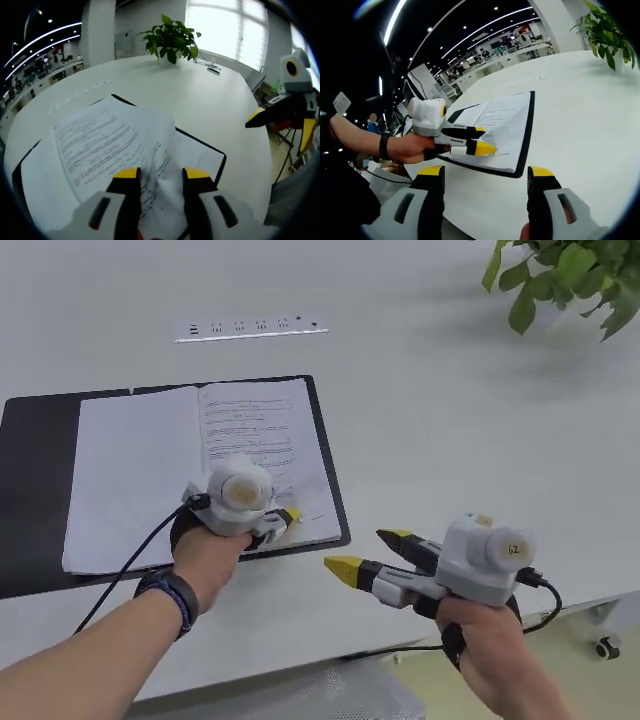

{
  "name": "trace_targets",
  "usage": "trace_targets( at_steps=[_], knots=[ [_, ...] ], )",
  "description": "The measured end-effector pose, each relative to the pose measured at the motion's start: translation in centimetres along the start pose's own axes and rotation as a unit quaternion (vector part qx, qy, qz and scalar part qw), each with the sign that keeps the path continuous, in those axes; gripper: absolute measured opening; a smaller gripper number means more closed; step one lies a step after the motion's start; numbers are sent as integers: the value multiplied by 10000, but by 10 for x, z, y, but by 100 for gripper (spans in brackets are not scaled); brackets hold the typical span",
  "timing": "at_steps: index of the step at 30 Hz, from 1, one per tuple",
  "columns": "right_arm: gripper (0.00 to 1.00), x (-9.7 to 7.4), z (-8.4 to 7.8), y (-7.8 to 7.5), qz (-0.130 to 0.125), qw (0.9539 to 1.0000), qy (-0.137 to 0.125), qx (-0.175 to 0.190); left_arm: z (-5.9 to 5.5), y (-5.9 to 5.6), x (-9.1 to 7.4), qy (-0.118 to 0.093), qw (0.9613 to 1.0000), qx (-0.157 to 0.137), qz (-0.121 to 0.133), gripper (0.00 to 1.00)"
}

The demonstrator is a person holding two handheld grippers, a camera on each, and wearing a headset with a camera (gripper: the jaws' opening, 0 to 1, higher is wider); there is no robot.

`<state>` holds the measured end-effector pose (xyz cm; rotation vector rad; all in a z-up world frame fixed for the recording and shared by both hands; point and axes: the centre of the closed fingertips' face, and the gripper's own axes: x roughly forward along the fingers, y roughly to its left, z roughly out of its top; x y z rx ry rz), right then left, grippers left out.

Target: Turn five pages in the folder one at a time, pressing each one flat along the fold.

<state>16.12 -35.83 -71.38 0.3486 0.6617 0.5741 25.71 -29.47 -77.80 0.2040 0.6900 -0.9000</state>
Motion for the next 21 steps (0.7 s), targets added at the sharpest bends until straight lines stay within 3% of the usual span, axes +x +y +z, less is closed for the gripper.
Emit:
trace_targets(
  at_steps=[4, 12, 15, 21],
  knots=[
    [63, 15, 15, -2, 107, 9999, -116, -24, -1, 2, -4, -96, 9995, -300, -53, 29],
    [62, 62, 36, -4, 355, 9992, -54, -158, -7, 5, -12, -115, 9986, -511, -105, 25],
    [62, 78, 42, -5, 428, 9989, -15, -202, -9, 3, -13, -109, 9988, -462, -130, 25],
    [60, 102, 55, -13, 562, 9982, -106, 173, -10, 5, -14, -115, 9986, -500, -144, 25]
  ],
)
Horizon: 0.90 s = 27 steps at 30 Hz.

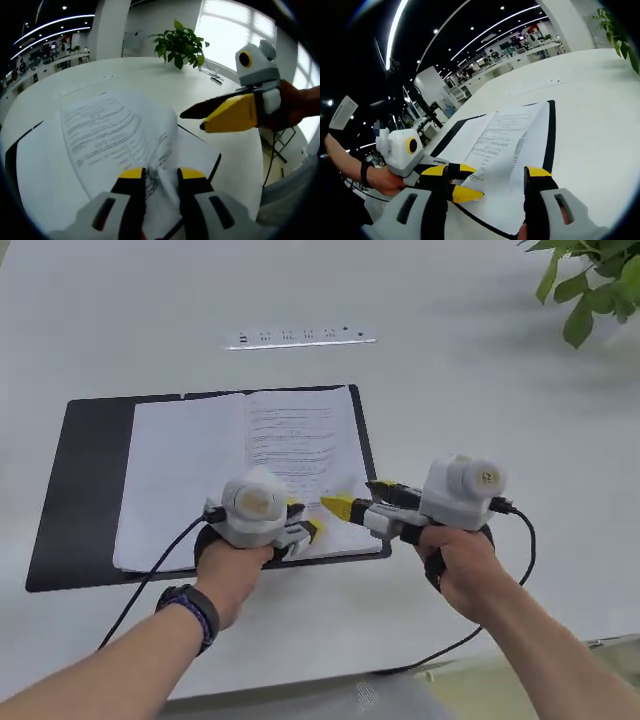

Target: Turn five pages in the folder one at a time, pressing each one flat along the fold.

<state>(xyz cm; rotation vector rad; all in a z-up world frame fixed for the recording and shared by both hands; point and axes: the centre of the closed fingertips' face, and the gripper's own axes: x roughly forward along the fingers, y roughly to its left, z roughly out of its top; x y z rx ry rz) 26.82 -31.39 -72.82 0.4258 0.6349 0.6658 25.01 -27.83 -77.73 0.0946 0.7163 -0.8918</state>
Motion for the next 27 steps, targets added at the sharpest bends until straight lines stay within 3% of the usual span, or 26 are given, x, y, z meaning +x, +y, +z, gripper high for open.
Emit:
trace_targets(
  at_steps=[7, 15, 20, 27],
  knots=[
    [51, 6, 4, -4, 160, 9993, -124, 320, -2, -3, -2, 17, 10000, 13, -43, 27],
    [38, -8, -4, -5, 128, 9988, -220, 414, -6, -15, -8, 173, 9997, 78, -173, 39],
    [26, -13, -8, -4, 88, 9986, -251, 461, -9, -13, -20, 248, 9997, -19, -25, 50],
    [9, -16, -8, 2, 95, 9980, -407, 466, -4, -7, -41, 136, 9998, -67, 142, 53]
  ],
)
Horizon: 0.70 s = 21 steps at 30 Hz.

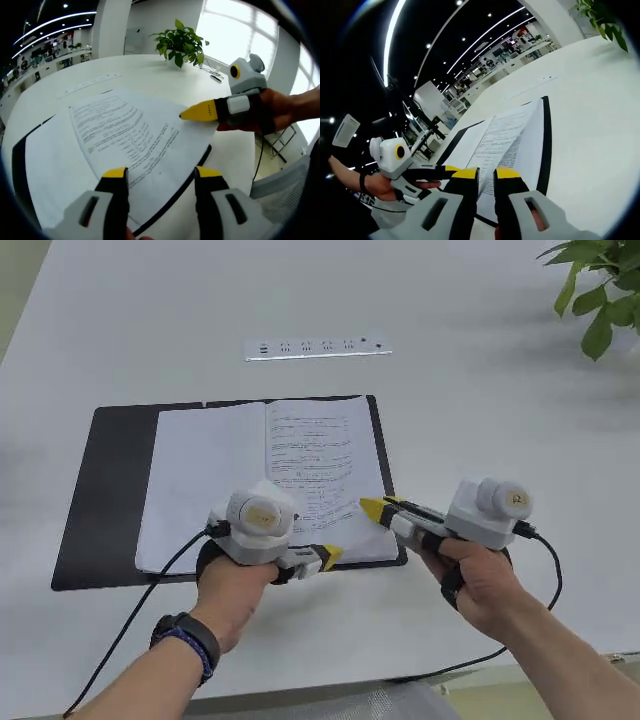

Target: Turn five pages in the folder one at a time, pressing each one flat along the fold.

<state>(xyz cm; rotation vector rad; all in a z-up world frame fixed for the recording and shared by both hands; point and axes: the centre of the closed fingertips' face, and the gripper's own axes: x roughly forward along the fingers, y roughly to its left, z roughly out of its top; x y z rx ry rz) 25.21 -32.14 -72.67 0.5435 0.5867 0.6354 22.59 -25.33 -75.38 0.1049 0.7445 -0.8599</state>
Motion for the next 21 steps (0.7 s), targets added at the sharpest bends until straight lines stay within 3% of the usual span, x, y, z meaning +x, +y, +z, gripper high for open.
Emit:
trace_targets(
  at_steps=[6, 10, 21],
  knots=[
    [0, 1, 6, 11, 98, 9998, -141, 60, 5, 11, -26, -132, 9994, -43, 301, 57],
    [0, 6, 8, 19, 151, 9996, -206, 98, 6, 18, -44, -174, 9989, 57, 432, 59],
    [0, 16, 22, 42, 283, 9989, -362, 93, 7, 42, -81, -481, 9958, -120, 767, 61]
  ],
)
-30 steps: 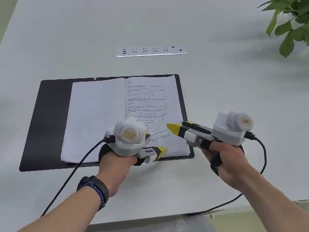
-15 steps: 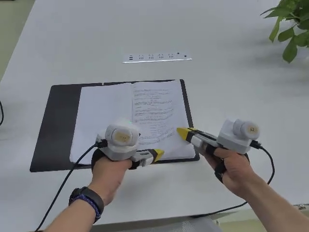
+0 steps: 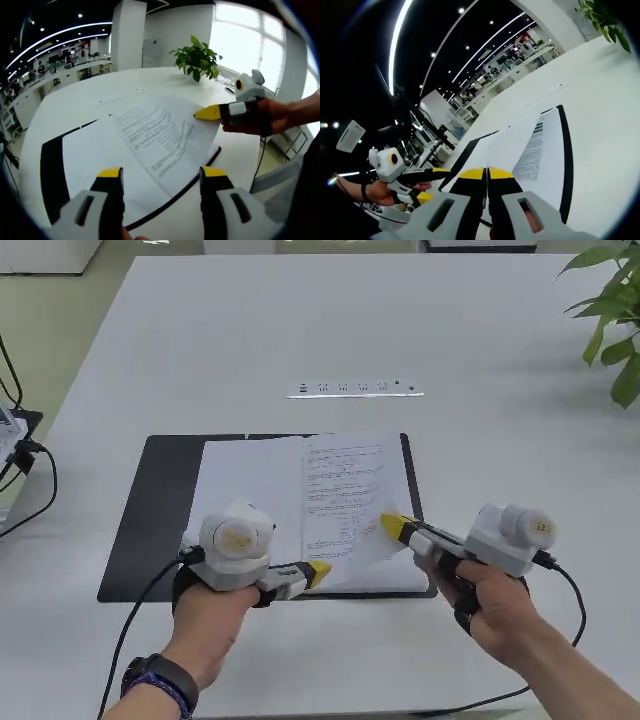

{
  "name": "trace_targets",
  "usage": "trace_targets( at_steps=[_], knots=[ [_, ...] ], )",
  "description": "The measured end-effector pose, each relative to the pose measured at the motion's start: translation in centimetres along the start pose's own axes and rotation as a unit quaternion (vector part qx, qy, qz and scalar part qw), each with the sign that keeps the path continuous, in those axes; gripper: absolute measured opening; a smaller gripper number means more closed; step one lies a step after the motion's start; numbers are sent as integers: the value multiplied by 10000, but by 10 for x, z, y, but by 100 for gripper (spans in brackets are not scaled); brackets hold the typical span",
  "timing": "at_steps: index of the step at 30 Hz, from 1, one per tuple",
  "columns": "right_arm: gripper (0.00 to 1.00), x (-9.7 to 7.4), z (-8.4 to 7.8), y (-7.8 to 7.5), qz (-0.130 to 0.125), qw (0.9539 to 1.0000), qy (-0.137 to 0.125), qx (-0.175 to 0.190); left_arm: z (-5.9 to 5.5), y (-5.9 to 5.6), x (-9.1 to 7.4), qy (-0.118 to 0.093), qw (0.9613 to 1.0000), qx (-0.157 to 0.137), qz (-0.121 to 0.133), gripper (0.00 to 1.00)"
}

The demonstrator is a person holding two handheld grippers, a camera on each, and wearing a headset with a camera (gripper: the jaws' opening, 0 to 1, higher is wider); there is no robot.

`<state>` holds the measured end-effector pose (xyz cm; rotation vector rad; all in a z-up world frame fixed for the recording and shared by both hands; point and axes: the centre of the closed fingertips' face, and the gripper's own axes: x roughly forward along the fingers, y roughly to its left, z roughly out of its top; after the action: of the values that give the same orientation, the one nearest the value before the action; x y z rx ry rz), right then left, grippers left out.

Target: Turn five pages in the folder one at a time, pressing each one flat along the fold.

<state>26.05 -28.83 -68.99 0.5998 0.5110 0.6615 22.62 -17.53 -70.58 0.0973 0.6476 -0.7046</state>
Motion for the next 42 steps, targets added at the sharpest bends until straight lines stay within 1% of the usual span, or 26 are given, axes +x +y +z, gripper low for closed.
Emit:
trace_targets(
  at_steps=[5, 8, 12, 15, 20, 22, 25, 28, 32, 34, 38, 42],
  knots=[
    [0, 9, 2, 15, 122, 9999, 20, -72, 2, 8, -10, -96, 9999, 34, 79, 62],
    [0, 15, 3, 27, 200, 9998, 2, -88, 0, 11, -14, -104, 9999, 40, 101, 63],
    [0, 21, 1, 38, 262, 9996, 7, -95, -3, 22, -24, -177, 9997, -37, 163, 64],
    [0, 26, -3, 47, 306, 9995, 34, -105, -10, 33, -32, -185, 9995, -90, 254, 65],
    [0, 35, -9, 55, 366, 9993, 64, -62, -24, 52, -52, -227, 9983, -329, 430, 66],
    [0, 41, -11, 62, 402, 9991, 93, -69, -29, 58, -60, -227, 9979, -345, 490, 66],
    [0, 47, -13, 68, 437, 9989, 114, -79, -36, 67, -75, -244, 9974, -371, 567, 67],
    [0, 54, -13, 77, 493, 9987, 87, -97, -42, 75, -87, -246, 9970, -377, 626, 67],
    [0, 65, -16, 90, 573, 9982, 133, -143, -48, 85, -101, -286, 9963, -415, 696, 67],
    [0, 70, -18, 94, 598, 9980, 163, -155, -49, 90, -108, -315, 9958, -451, 739, 67],
    [0, 81, -22, 103, 635, 9976, 216, -159, -51, 97, -116, -352, 9953, -447, 781, 68],
    [0, 91, -26, 113, 682, 9971, 286, -196, -49, 104, -125, -445, 9945, -468, 824, 68]
  ],
)
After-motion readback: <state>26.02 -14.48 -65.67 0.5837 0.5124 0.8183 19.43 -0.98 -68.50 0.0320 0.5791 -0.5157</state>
